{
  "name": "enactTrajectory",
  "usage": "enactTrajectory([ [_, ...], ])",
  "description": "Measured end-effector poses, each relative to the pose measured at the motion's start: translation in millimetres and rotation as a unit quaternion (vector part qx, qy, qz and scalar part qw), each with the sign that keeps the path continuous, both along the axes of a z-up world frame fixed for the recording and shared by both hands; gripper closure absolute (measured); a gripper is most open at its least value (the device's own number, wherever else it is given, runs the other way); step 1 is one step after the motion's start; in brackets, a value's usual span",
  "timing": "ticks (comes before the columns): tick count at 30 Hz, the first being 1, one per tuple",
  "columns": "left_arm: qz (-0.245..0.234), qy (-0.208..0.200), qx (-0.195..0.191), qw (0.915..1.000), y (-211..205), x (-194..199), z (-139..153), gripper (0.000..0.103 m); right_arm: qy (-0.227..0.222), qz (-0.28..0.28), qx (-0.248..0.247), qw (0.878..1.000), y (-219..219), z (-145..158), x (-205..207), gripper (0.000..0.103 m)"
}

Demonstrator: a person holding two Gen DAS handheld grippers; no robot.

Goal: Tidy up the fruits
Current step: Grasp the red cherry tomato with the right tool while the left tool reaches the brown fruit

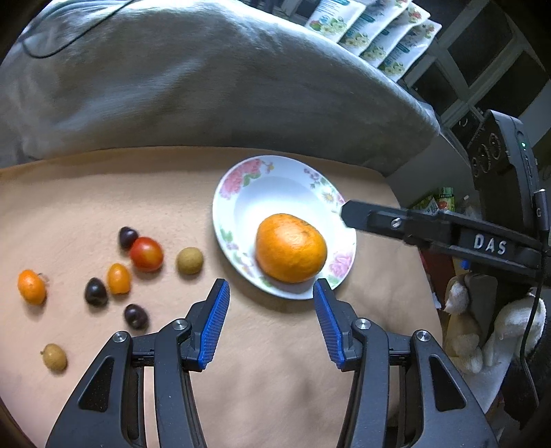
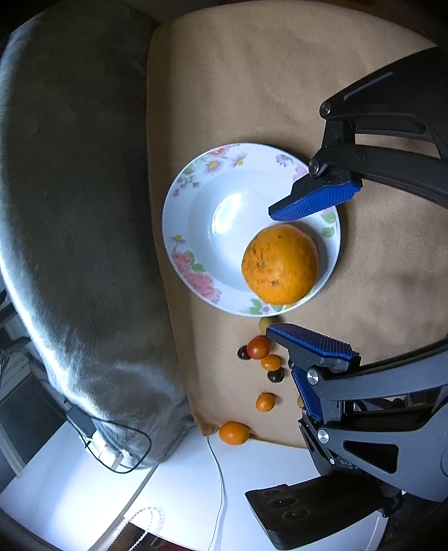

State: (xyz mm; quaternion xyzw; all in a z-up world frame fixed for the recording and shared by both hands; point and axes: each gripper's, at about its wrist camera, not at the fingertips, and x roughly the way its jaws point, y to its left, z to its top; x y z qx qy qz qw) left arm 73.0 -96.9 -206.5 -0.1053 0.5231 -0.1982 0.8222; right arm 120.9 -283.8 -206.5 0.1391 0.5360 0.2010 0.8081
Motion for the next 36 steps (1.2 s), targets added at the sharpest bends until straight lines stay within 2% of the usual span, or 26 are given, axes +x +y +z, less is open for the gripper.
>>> enactTrajectory([
  [6, 0.022, 0.009, 0.019, 0.9995, 31, -12, -4, 0.053, -0.042, 0.027, -0.035, 0.998, 24, 13, -7, 0.038],
  [11, 0.050, 0.020, 0.031, 0.9980, 62, -25, -10, 0.053, -0.052, 0.075, -0.070, 0.993, 54, 14, -10, 0.038],
  [29, 0.149, 0.051, 0.050, 0.9863, 155, -58, -35, 0.053, -0.040, 0.178, -0.116, 0.976, 141, -10, -4, 0.039],
  [33, 0.164, 0.059, 0.048, 0.9836, 169, -59, -43, 0.056, -0.030, 0.194, -0.124, 0.973, 155, -18, 0, 0.048],
  [36, 0.167, 0.062, 0.048, 0.9828, 176, -58, -47, 0.056, -0.027, 0.206, -0.136, 0.969, 167, -25, 3, 0.049],
])
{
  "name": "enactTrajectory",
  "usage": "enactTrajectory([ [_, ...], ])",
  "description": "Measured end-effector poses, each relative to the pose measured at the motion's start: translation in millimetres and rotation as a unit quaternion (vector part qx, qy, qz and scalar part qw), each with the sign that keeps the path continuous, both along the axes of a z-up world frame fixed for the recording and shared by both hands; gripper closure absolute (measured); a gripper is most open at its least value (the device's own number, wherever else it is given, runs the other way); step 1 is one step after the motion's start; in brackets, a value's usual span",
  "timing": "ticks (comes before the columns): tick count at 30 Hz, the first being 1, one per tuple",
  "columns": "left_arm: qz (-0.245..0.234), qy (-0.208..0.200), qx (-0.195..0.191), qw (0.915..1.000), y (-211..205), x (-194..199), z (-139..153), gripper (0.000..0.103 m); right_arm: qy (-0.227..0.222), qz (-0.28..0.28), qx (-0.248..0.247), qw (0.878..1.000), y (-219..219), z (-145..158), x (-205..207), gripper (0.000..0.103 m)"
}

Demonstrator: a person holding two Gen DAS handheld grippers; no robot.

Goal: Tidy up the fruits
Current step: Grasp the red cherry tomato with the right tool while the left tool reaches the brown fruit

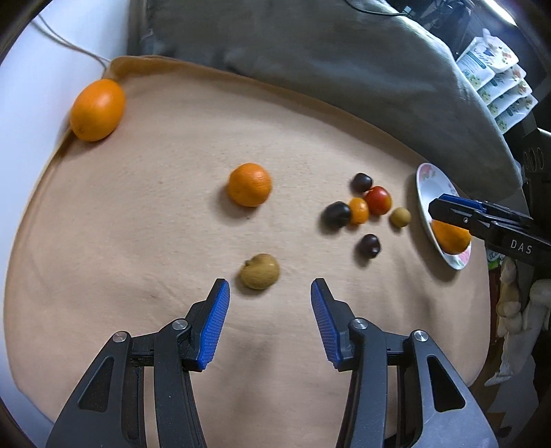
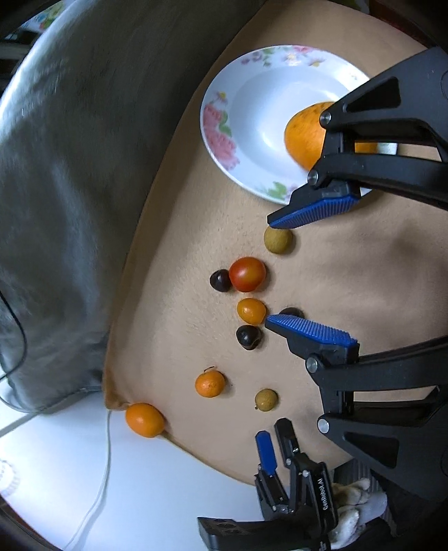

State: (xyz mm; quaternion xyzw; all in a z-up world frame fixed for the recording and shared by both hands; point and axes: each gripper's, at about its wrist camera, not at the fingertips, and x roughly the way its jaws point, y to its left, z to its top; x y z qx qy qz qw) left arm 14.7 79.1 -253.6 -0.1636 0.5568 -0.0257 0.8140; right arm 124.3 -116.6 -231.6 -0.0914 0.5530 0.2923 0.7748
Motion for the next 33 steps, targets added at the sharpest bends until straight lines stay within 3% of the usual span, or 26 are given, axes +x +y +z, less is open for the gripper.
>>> enactTrajectory([
  [5, 0.000, 0.011, -0.011, 0.9999, 2, 5, -11, 0.063, 0.010, 0.014, -0.017, 1.000, 11, -11, 9, 0.054],
  [16, -0.005, 0.028, -0.018, 0.9994, -3, 17, -26, 0.063, 0.037, 0.041, -0.040, 0.998, 34, -39, 34, 0.062],
  [33, -0.002, 0.033, -0.019, 0.9993, 2, 27, -34, 0.074, 0.065, 0.060, -0.049, 0.995, 55, -65, 47, 0.064],
])
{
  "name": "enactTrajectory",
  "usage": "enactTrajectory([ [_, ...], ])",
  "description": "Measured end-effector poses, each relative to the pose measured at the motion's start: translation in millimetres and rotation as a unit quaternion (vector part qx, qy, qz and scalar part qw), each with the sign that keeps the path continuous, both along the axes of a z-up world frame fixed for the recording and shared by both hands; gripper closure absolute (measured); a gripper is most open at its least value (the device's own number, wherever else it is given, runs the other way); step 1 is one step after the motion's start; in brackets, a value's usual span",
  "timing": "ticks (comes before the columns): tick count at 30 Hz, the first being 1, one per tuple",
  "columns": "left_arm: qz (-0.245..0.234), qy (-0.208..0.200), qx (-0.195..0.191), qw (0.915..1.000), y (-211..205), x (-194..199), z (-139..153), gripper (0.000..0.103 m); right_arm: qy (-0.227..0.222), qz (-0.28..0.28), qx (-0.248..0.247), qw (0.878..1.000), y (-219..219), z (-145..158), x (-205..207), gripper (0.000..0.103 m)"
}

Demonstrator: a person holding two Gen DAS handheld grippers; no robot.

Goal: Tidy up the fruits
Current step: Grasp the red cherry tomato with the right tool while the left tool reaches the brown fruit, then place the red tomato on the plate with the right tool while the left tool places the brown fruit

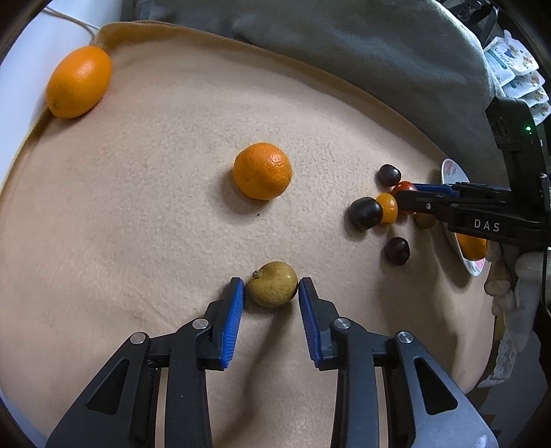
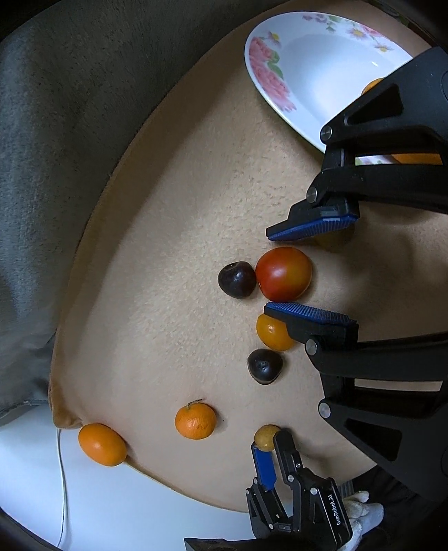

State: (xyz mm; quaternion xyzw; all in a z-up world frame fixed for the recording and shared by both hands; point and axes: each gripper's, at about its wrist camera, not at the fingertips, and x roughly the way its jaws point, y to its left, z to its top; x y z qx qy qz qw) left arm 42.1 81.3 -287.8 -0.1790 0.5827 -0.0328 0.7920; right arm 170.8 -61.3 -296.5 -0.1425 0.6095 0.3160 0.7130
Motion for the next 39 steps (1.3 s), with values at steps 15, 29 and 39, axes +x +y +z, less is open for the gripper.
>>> enactTrajectory([
  [15, 0.001, -0.007, 0.002, 1.0000, -3, -1, 2, 0.075, 0.002, -0.002, 0.013, 1.000, -9, 1, -5, 0.069],
  [29, -0.023, -0.041, 0.001, 0.9989, -21, 6, 34, 0.075, -0.020, -0.044, 0.055, 0.997, -55, 38, -7, 0.069],
  [39, -0.063, -0.065, -0.003, 0.9959, -61, 35, 49, 0.075, -0.042, -0.087, 0.068, 0.993, -104, 63, -4, 0.069],
])
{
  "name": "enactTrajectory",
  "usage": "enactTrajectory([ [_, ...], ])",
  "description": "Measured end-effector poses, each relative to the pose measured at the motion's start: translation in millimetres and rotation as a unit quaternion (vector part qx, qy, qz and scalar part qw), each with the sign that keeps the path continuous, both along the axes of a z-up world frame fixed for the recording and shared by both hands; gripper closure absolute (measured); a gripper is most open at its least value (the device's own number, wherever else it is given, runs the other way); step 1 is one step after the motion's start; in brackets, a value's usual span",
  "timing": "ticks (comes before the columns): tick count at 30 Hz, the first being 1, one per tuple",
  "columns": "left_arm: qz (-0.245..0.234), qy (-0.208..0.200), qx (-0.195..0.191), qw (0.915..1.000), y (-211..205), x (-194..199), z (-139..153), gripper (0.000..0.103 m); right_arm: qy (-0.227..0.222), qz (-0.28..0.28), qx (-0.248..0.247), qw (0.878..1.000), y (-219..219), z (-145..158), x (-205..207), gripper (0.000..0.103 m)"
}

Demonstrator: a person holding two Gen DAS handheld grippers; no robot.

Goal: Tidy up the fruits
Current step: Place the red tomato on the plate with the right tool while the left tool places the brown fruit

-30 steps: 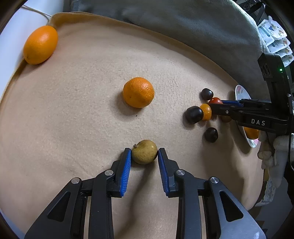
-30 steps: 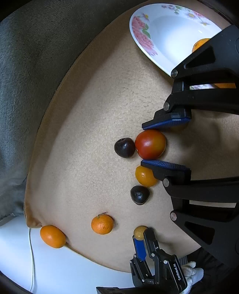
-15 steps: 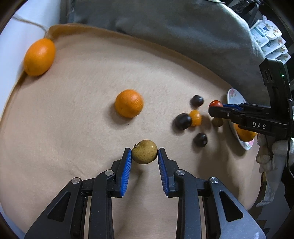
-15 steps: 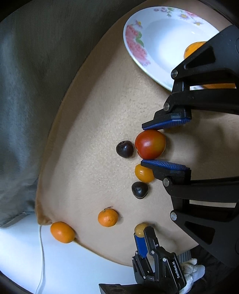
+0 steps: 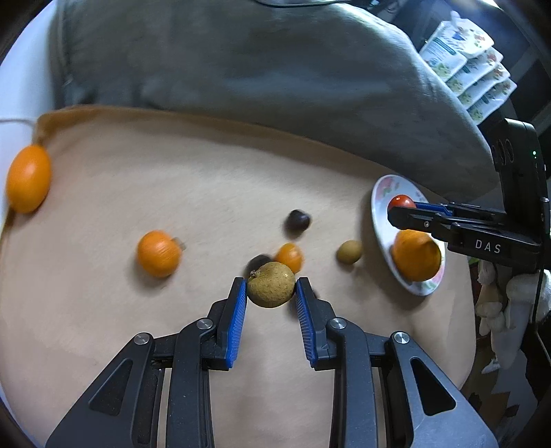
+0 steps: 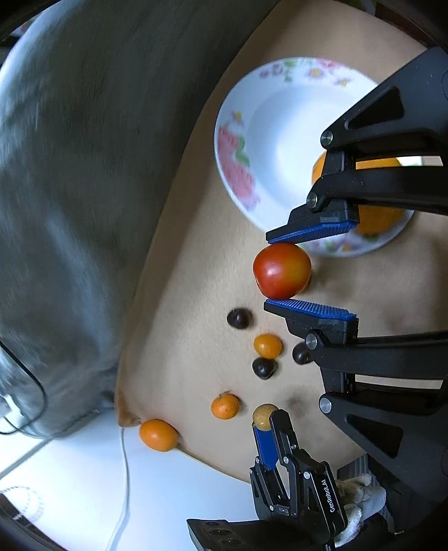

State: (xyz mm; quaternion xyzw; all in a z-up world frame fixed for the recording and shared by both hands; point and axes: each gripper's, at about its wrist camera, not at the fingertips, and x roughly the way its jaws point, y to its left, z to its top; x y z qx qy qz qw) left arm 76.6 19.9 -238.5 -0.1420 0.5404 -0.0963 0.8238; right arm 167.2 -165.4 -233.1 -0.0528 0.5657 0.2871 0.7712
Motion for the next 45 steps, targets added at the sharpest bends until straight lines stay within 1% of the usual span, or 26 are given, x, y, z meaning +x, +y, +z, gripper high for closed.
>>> enactTrajectory([
  [11, -0.051, -0.014, -0.004, 0.9986, -50, 31, 8, 0.075, -0.011, -0.058, -0.007, 0.998, -62, 7, 7, 0.069],
  [20, -0.083, -0.018, -0.005, 0.9964, -76, 46, 15, 0.075, -0.006, -0.098, -0.011, 0.995, -110, 3, 10, 0.069],
  [35, -0.108, -0.020, 0.000, 0.9939, -113, 68, 17, 0.075, 0.002, -0.117, -0.011, 0.993, -137, -8, 4, 0.069],
  [45, -0.119, -0.015, -0.004, 0.9928, -131, 77, 15, 0.075, 0.005, -0.116, -0.011, 0.993, -142, -13, 2, 0.069],
])
